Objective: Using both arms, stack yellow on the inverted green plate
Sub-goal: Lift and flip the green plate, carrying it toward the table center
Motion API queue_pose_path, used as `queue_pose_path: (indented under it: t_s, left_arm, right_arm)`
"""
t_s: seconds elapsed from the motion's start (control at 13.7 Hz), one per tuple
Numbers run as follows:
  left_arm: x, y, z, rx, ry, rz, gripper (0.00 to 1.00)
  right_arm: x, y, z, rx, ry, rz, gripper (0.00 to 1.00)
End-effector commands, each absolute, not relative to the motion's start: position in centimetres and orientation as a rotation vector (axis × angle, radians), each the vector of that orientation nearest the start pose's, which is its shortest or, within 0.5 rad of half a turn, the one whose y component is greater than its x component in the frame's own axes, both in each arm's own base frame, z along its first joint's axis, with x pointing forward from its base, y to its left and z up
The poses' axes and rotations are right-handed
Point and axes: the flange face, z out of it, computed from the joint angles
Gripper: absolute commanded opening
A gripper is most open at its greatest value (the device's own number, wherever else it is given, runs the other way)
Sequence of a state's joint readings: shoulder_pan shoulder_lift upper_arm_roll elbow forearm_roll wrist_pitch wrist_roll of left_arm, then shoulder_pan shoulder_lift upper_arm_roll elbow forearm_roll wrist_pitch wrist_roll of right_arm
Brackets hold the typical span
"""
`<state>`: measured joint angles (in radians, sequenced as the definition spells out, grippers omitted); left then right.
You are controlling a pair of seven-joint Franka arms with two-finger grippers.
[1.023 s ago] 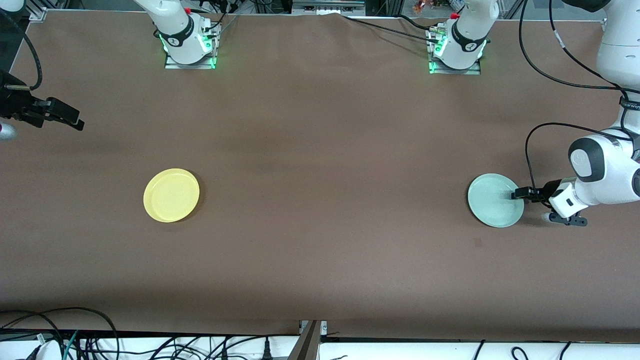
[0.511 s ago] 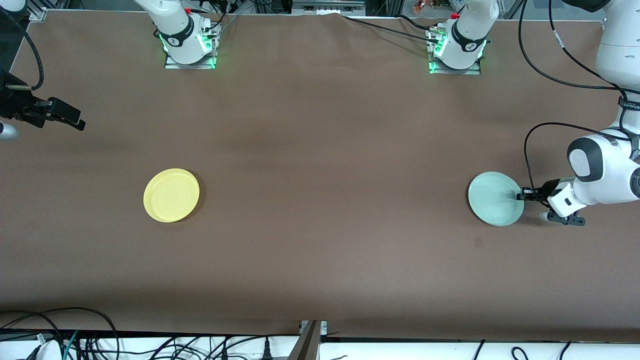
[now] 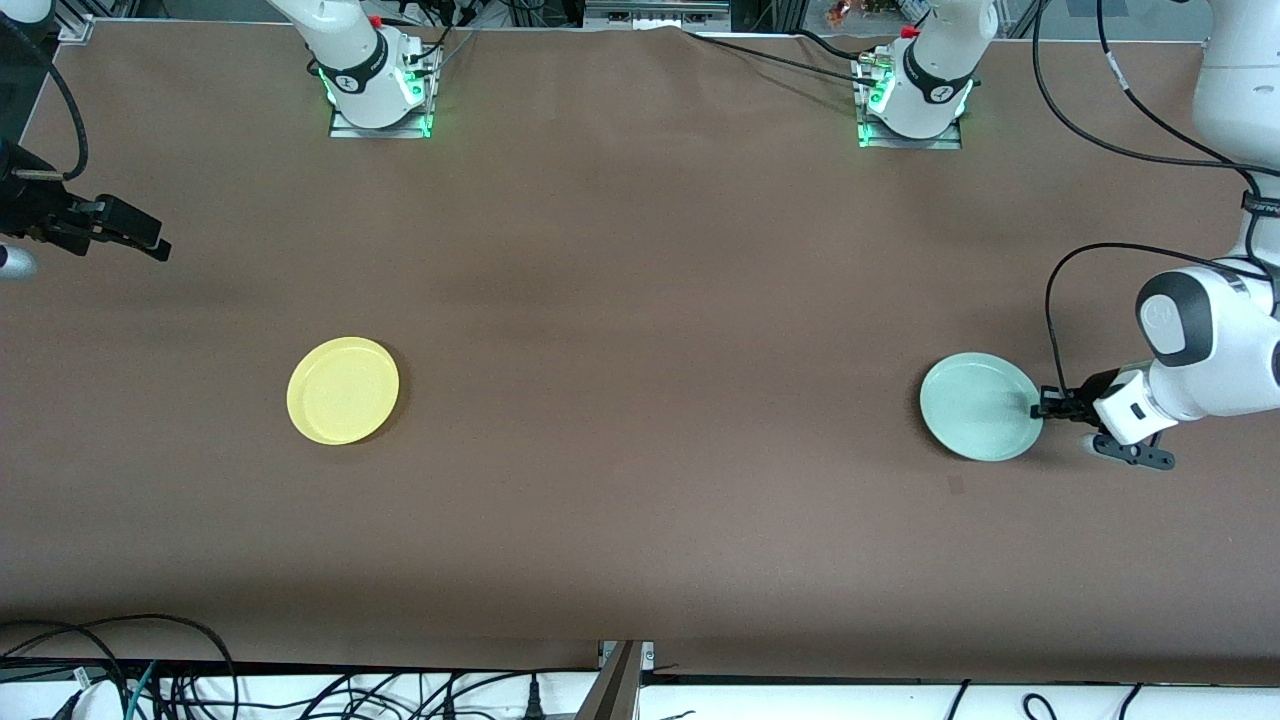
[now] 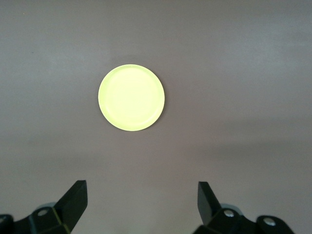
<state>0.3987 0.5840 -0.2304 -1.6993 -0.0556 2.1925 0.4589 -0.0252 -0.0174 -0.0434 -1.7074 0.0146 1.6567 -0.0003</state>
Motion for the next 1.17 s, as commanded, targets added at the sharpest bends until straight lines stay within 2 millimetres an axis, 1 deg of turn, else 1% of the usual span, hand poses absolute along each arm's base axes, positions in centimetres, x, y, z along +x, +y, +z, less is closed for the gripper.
queue_pose_path:
  t_s: [0.0,0.15,0.22,0.29,0.51,0.58,0.66,0.73,0.88,0.95,1.1]
  left_arm:
    - [68.6,7.7,31.4,-3.210,0.565,-0.069,0.00]
    - [70.3,2.7,34.2,-3.123,0.655,-0.131,0.00]
    - [71.2,-0.2,35.9,-3.048,0.695,-0.169,0.00]
    - [71.5,-3.9,36.7,-2.975,0.727,-0.185,0.00]
    - [71.1,-15.2,38.7,-2.749,0.752,-0.291,0.00]
    - [70.7,-18.1,39.2,-2.645,0.780,-0.338,0.00]
    - [70.1,-21.0,39.2,-2.517,0.832,-0.381,0.00]
    - [69.6,-23.8,38.6,-2.392,0.881,-0.424,0.00]
    - [67.3,-30.9,36.3,-2.187,0.915,-0.549,0.00]
    - [66.2,-33.6,34.3,-2.124,0.902,-0.598,0.00]
    - [64.0,-37.5,30.8,-2.053,0.864,-0.619,0.00]
  right_arm:
    - [55.0,-3.6,58.3,-3.125,0.119,0.057,1.00]
    - [55.0,-3.6,58.3,-3.125,0.119,0.057,1.00]
    - [55.0,-3.6,58.3,-3.125,0.119,0.057,1.00]
    - [55.0,-3.6,58.3,-3.125,0.119,0.057,1.00]
    - [55.0,-3.6,58.3,-3.125,0.119,0.057,1.00]
    - [55.0,-3.6,58.2,-3.125,0.119,0.059,1.00]
    - [55.0,-3.6,58.3,-3.125,0.119,0.057,1.00]
    - [55.0,-3.6,58.2,-3.125,0.119,0.059,1.00]
    - [55.0,-3.6,58.3,-3.125,0.119,0.057,1.00]
    - [55.0,-3.6,58.3,-3.125,0.119,0.057,1.00]
    - [55.0,-3.6,58.2,-3.125,0.119,0.059,1.00]
